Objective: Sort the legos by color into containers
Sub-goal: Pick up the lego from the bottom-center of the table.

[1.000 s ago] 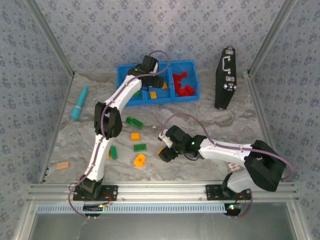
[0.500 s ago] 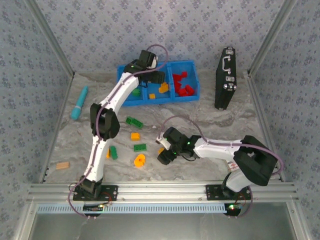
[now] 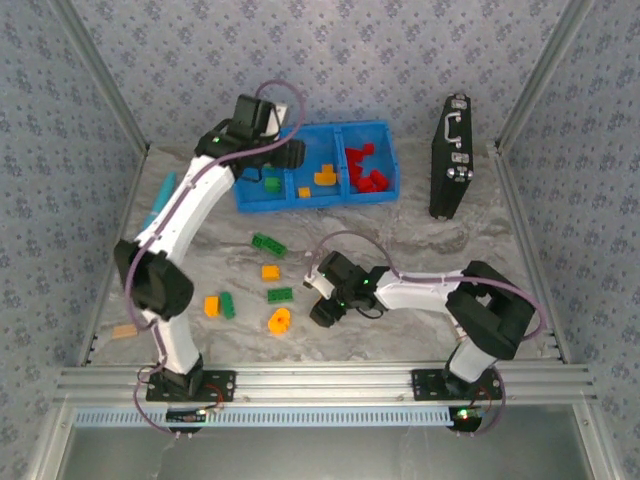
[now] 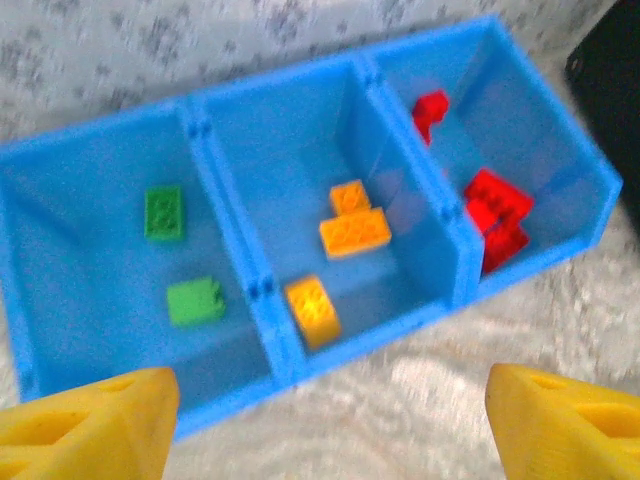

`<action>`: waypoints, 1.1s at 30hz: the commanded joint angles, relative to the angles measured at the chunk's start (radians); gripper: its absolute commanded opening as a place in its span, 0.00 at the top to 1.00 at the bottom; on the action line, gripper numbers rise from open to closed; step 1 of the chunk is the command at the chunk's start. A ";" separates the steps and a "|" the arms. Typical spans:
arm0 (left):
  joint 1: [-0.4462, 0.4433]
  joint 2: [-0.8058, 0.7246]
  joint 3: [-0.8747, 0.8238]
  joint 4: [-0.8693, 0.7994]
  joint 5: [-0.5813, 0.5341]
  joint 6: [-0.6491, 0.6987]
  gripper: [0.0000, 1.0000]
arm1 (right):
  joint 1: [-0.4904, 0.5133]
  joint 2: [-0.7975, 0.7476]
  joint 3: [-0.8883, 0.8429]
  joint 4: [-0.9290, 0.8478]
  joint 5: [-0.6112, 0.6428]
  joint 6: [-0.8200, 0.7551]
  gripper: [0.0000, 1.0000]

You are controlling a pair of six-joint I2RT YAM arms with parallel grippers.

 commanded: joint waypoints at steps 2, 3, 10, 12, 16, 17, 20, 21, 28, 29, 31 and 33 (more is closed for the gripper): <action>0.057 -0.138 -0.182 0.007 0.022 0.025 0.19 | -0.006 0.045 0.042 -0.003 -0.048 -0.012 0.46; 0.077 -0.161 -0.202 -0.009 0.032 0.018 0.19 | -0.004 0.050 0.048 -0.011 -0.054 -0.012 0.49; 0.217 -0.350 -0.368 -0.030 0.092 -0.009 0.18 | -0.016 0.038 0.059 -0.065 -0.070 -0.002 0.63; 0.246 -0.382 -0.395 -0.043 0.109 -0.009 0.18 | -0.017 0.037 0.072 -0.095 -0.068 -0.009 0.67; 0.301 -0.447 -0.466 -0.053 0.141 -0.003 0.18 | -0.067 0.010 0.113 -0.150 -0.105 -0.015 0.72; 0.318 -0.469 -0.486 -0.054 0.147 -0.003 0.18 | -0.094 -0.003 0.133 -0.164 -0.124 -0.025 0.73; 0.369 -0.530 -0.545 -0.054 0.176 0.002 0.17 | -0.182 -0.022 0.243 -0.238 -0.159 -0.080 0.74; 0.384 -0.549 -0.562 -0.055 0.180 0.003 0.17 | -0.207 -0.017 0.292 -0.263 -0.161 -0.101 0.74; 0.429 -0.637 -0.707 -0.012 0.142 -0.012 0.12 | -0.328 0.168 0.725 -0.346 -0.097 -0.254 0.74; 0.433 -0.640 -0.718 -0.020 0.142 -0.002 0.12 | -0.337 0.214 0.798 -0.350 -0.082 -0.272 0.74; 0.432 -0.663 -0.741 -0.017 0.137 0.005 0.12 | -0.356 0.302 0.920 -0.338 -0.056 -0.292 0.74; 0.433 -0.694 -0.770 -0.003 0.143 0.005 0.11 | -0.373 0.400 1.047 -0.330 -0.027 -0.306 0.74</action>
